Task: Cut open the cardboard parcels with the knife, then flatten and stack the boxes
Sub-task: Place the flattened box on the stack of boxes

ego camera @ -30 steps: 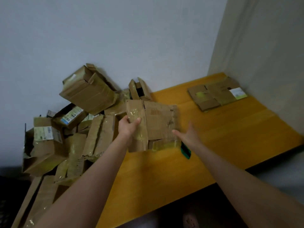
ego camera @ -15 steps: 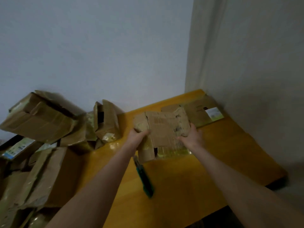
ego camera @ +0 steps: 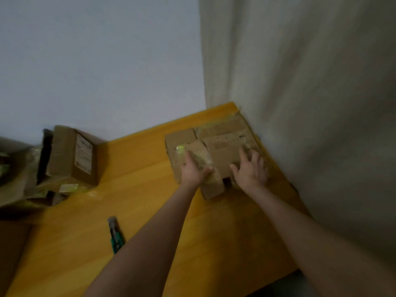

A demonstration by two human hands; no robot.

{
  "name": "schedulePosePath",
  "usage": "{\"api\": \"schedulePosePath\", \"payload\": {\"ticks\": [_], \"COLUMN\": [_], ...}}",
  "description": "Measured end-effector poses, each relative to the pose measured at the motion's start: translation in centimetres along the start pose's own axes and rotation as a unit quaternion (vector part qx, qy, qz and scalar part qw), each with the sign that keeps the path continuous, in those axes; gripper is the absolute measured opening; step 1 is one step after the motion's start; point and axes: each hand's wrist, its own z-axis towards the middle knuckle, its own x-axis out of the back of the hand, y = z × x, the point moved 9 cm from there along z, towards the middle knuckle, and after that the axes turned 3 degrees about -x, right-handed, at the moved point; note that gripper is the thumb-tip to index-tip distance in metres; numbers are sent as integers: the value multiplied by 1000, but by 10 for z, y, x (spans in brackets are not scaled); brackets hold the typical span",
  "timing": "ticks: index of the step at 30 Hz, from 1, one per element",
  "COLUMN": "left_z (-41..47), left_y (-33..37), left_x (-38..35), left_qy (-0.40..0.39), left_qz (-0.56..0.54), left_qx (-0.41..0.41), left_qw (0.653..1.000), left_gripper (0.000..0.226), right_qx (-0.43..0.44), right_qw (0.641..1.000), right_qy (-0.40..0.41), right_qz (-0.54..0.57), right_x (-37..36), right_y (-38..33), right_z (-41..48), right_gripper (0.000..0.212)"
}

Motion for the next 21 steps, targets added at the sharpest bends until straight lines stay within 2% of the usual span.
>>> {"api": "schedulePosePath", "payload": {"ticks": [2,4,9,11,16,21], "left_z": [3,4,8,7,-5,-28], "left_y": [8,6,-10,-12,-11,-19], "left_x": [-18,-31,-23,-11,27,82], "left_qy": [-23,-42,-24,-13,14,46], "left_qz": [125,241,337,355,386,385], "left_qx": [-45,-73,-78,-81,-87,-75], "left_qw": [991,967,938,931,918,919], "left_gripper": [94,86,79,79,77,74], "right_qx": [71,103,76,74,119,177], "right_qw": [996,988,973,975,983,978], "right_qy": [-52,-111,-196,-182,-80,-51], "right_qz": [-15,-38,-95,-104,-115,-95], "right_x": [-21,-44,-69,-66,-38,-25], "right_y": [-13,-20,-17,-21,-57,-115], "right_z": [2,2,9,10,2,-33], "right_gripper": [67,68,73,76,82,77]}}
